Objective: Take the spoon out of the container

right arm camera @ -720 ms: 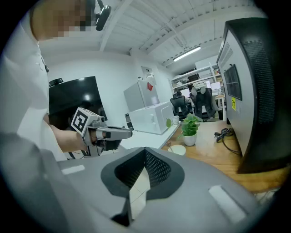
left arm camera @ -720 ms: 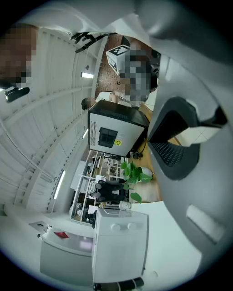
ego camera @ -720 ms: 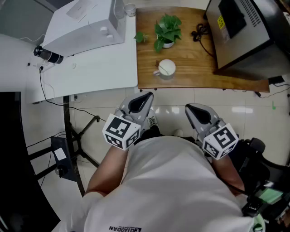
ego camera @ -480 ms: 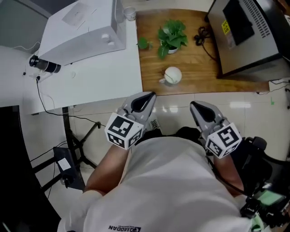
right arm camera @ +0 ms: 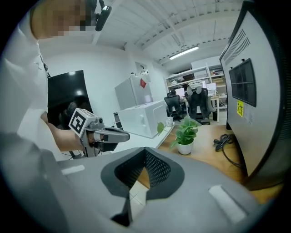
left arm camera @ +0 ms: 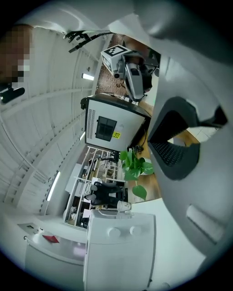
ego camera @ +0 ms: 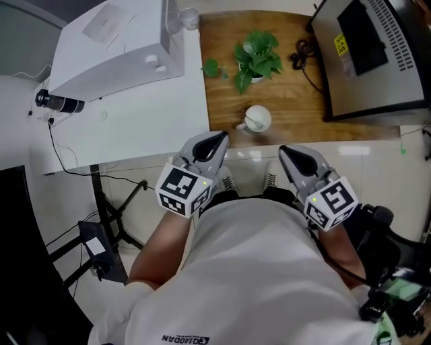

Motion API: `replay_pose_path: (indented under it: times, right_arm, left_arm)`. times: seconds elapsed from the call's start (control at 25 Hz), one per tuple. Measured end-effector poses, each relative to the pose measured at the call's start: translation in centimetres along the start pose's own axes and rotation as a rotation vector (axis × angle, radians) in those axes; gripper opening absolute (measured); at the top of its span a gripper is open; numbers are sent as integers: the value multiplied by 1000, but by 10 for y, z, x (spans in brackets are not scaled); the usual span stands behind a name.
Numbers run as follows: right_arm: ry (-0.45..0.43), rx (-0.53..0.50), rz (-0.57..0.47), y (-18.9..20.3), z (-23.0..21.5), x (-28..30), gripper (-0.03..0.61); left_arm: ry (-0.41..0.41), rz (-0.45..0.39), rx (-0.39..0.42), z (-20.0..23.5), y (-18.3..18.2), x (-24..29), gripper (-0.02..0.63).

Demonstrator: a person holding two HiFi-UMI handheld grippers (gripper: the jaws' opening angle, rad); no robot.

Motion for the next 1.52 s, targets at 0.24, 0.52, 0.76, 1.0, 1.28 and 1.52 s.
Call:
replay_pose_path:
  times: [0.24, 0.52, 0.76, 1.0, 1.28, 1.52]
  right_arm:
    - [-86, -43, 26, -4, -18, 4, 8]
    - [-122, -27, 42, 4, -37, 3, 8]
    - [-107, 20, 52, 12, -56, 5, 8]
    - [-93, 63, 70, 21, -70, 10, 8]
    - [-83, 99, 84, 26, -81, 15, 8]
    - [-71, 112, 81, 28, -87, 16, 8]
  left_arm:
    - [-92, -17, -17, 1, -4, 16, 5]
    - [-181, 1, -54, 11, 8, 40, 6]
    - [-188, 25, -77, 24, 16, 63, 23]
    - [-194, 37, -110, 37, 20, 82, 48]
    - [-197, 97, -153, 46, 35, 97, 77]
    - [-199, 118, -217, 49, 47, 107, 112]
Point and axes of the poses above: the fingertips, and each gripper's own axes: x forward along the fingers, z to its left, y out of its underside, the point moved 7 cm from there along -x, backward along the fingers, and after that the axes turned 5 degrees about y, right-handed, at the moved point
